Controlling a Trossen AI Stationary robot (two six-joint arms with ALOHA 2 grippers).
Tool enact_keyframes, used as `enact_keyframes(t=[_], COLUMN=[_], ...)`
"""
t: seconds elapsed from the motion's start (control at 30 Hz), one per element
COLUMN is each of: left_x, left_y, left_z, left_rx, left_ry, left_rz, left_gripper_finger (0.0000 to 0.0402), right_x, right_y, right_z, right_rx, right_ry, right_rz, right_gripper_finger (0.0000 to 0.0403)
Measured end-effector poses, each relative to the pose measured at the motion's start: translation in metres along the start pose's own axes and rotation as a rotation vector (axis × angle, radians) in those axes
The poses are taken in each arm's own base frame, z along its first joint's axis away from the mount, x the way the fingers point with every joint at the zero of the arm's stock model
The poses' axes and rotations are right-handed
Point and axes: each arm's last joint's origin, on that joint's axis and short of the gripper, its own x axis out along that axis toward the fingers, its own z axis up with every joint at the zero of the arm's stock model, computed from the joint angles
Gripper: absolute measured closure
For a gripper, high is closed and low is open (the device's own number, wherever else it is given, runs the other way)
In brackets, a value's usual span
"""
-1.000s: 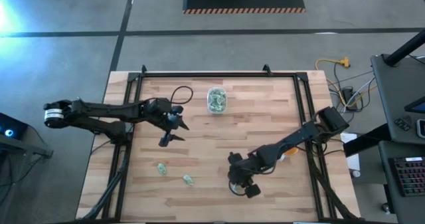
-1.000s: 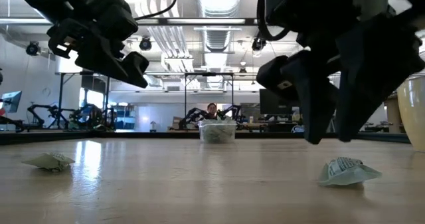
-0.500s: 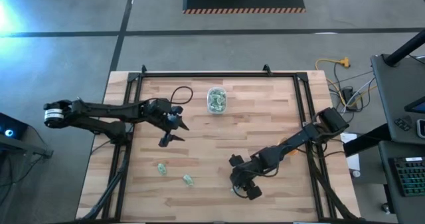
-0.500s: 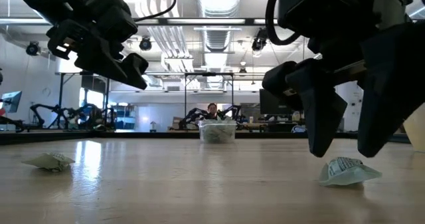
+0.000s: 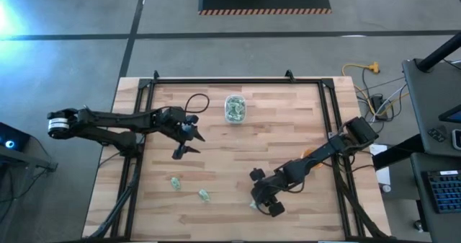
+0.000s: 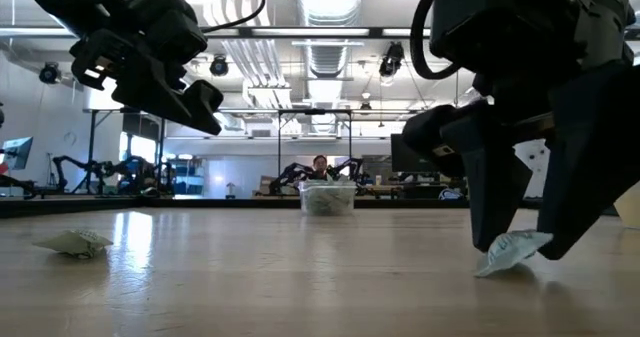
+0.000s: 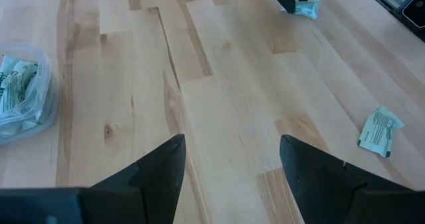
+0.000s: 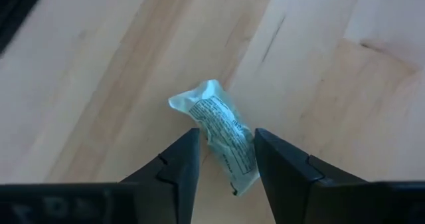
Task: Pick and place Stevia / Truvia into bins
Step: Put the right green stevia packet into the transparent bin
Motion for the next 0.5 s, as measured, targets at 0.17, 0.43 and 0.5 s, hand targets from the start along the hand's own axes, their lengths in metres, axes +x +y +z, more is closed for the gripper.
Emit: enact_keyframes(t=[0.17, 0.43, 0.5], left_x=[0.0003, 0.0010, 0.0010], left_y=[-0.0001, -0.0002, -0.0002], left_z=[-0.0009, -0.0022, -0.0022], left_rx=[0.000, 0.004, 0.004], left_ry=[0.000, -0.008, -0.008], left_rz=[0.000, 0.003, 0.003], left_gripper_finger=[0.0173, 0.0173, 0.0173], right_x=[0.0007, 0.0007, 0.0007], right_y=[-0.0023, -0.0026, -0.0026], right_z=[-0.0034, -0.0033, -0.0033], right_rx=[0.000, -0.020, -0.040], right_ry=[0.001, -0.002, -0.001], right_rz=[-0.065, -0.071, -0.072], right_gripper_finger=[0.0282, 0.0333, 0.0348])
